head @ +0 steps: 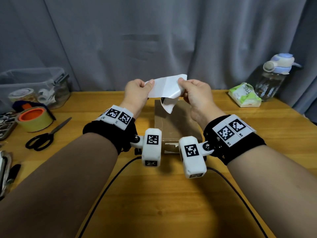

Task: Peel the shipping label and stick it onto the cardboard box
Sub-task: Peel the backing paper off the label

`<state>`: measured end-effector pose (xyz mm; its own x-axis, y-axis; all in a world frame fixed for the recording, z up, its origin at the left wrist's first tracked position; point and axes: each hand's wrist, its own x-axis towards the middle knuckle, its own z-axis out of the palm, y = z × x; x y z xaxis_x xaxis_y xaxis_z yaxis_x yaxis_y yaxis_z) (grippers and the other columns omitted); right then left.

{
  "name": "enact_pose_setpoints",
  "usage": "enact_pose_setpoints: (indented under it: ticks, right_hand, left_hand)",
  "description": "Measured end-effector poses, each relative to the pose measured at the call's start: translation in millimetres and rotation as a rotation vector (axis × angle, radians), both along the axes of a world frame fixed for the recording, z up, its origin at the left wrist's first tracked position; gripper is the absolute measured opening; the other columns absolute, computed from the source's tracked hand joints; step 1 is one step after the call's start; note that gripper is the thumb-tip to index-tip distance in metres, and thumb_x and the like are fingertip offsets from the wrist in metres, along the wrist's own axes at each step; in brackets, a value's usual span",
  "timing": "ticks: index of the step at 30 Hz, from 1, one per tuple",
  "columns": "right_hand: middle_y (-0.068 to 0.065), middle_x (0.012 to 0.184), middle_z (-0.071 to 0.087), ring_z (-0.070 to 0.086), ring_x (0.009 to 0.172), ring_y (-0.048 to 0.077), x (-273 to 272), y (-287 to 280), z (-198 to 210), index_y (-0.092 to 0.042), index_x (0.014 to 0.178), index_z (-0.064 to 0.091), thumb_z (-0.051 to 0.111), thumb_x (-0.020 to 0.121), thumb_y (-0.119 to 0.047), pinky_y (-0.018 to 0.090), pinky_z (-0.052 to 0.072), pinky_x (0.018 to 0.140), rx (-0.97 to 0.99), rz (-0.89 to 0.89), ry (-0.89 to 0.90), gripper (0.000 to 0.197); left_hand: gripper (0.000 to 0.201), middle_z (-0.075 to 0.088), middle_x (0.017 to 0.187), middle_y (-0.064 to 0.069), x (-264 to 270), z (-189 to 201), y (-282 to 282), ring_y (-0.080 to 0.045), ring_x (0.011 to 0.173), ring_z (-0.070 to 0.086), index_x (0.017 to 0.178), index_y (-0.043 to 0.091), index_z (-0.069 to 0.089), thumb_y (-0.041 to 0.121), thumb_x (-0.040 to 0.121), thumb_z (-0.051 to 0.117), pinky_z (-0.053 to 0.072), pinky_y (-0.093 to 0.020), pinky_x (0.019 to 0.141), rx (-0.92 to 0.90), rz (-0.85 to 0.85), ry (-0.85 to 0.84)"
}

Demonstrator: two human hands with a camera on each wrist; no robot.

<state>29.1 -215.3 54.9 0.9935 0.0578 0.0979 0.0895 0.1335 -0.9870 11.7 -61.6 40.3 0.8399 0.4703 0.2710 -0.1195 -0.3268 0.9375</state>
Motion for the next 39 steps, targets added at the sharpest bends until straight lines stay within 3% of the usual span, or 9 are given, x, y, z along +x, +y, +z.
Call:
enact_pose_setpoints:
  ticks: [4, 7, 12, 15, 20, 24, 30, 35, 39]
  right_hand:
    - [0.010, 0.079, 0.056, 0.052, 0.074, 0.017, 4, 5, 3, -0.011, 0.068, 0.050, 0.056, 0.089, -0.016, 0.029, 0.044, 0.072, -0.023, -0.065, -0.011, 0.023]
    - [0.007, 0.070, 0.052, 0.049, 0.068, 0.017, 7, 6, 4, -0.013, 0.063, 0.046, 0.055, 0.089, -0.015, 0.029, 0.041, 0.067, -0.003, -0.104, -0.001, 0.028]
    - [0.004, 0.068, 0.053, 0.050, 0.067, 0.016, 9, 3, 5, -0.012, 0.064, 0.048, 0.055, 0.088, -0.014, 0.029, 0.043, 0.068, 0.053, -0.138, 0.021, 0.026]
    - [0.004, 0.064, 0.051, 0.050, 0.067, 0.017, 10, 3, 5, -0.011, 0.064, 0.048, 0.056, 0.088, -0.013, 0.031, 0.043, 0.069, 0.088, -0.166, 0.036, 0.025]
    - [0.003, 0.056, 0.045, 0.045, 0.064, 0.020, 11, 1, 5, -0.013, 0.056, 0.044, 0.058, 0.085, -0.012, 0.032, 0.040, 0.069, 0.121, -0.206, 0.043, 0.032]
    - [0.002, 0.059, 0.047, 0.046, 0.064, 0.017, 12, 2, 8, -0.013, 0.057, 0.045, 0.059, 0.085, -0.013, 0.031, 0.041, 0.068, 0.131, -0.216, 0.021, 0.032]
    - [0.002, 0.060, 0.045, 0.042, 0.058, 0.014, 11, 1, 10, -0.014, 0.057, 0.044, 0.058, 0.086, -0.013, 0.026, 0.038, 0.060, 0.143, -0.228, 0.003, 0.032]
    - [0.002, 0.059, 0.044, 0.041, 0.058, 0.013, 11, -3, 12, -0.014, 0.057, 0.044, 0.058, 0.085, -0.012, 0.025, 0.037, 0.058, 0.136, -0.245, -0.003, 0.032]
    - [0.002, 0.059, 0.044, 0.042, 0.059, 0.014, 13, -8, 13, -0.013, 0.057, 0.046, 0.058, 0.085, -0.012, 0.026, 0.038, 0.058, 0.141, -0.247, -0.009, 0.031]
  left_hand:
    - [0.042, 0.040, 0.059, -0.003, 9, -2, 2, -0.020, 0.063, 0.040, 0.056, 0.016, 0.036, 0.031, 0.088, 0.058, 0.039, -0.026, 0.059, 0.026, 0.044, 0.056]
    - [0.044, 0.037, 0.057, -0.001, 11, -4, 4, -0.021, 0.062, 0.039, 0.054, 0.016, 0.034, 0.031, 0.088, 0.057, 0.040, -0.029, 0.067, 0.053, 0.089, 0.081]
    - [0.047, 0.032, 0.055, -0.001, 10, -8, 15, -0.017, 0.053, 0.031, 0.053, 0.016, 0.030, 0.030, 0.088, 0.057, 0.037, -0.030, 0.067, 0.127, 0.123, 0.096]
    - [0.046, 0.035, 0.054, -0.001, 10, -11, 19, -0.018, 0.054, 0.034, 0.053, 0.016, 0.031, 0.031, 0.088, 0.057, 0.037, -0.032, 0.067, 0.166, 0.142, 0.106]
    - [0.044, 0.049, 0.064, -0.007, 9, -14, 22, -0.030, 0.076, 0.054, 0.053, 0.017, 0.034, 0.031, 0.088, 0.056, 0.048, -0.040, 0.080, 0.194, 0.172, 0.105]
    - [0.045, 0.039, 0.055, -0.001, 4, -13, 27, -0.026, 0.064, 0.043, 0.054, 0.016, 0.031, 0.030, 0.090, 0.054, 0.039, -0.032, 0.069, 0.257, 0.210, 0.115]
    - [0.045, 0.042, 0.056, -0.001, -1, -17, 35, -0.028, 0.072, 0.048, 0.054, 0.017, 0.031, 0.030, 0.090, 0.055, 0.044, -0.035, 0.074, 0.288, 0.247, 0.132]
    - [0.046, 0.038, 0.054, 0.000, -4, -18, 38, -0.027, 0.070, 0.042, 0.054, 0.016, 0.030, 0.029, 0.089, 0.055, 0.034, -0.029, 0.067, 0.299, 0.255, 0.167]
    - [0.045, 0.040, 0.056, -0.001, -6, -18, 38, -0.027, 0.071, 0.043, 0.054, 0.016, 0.031, 0.029, 0.090, 0.055, 0.034, -0.027, 0.068, 0.286, 0.261, 0.168]
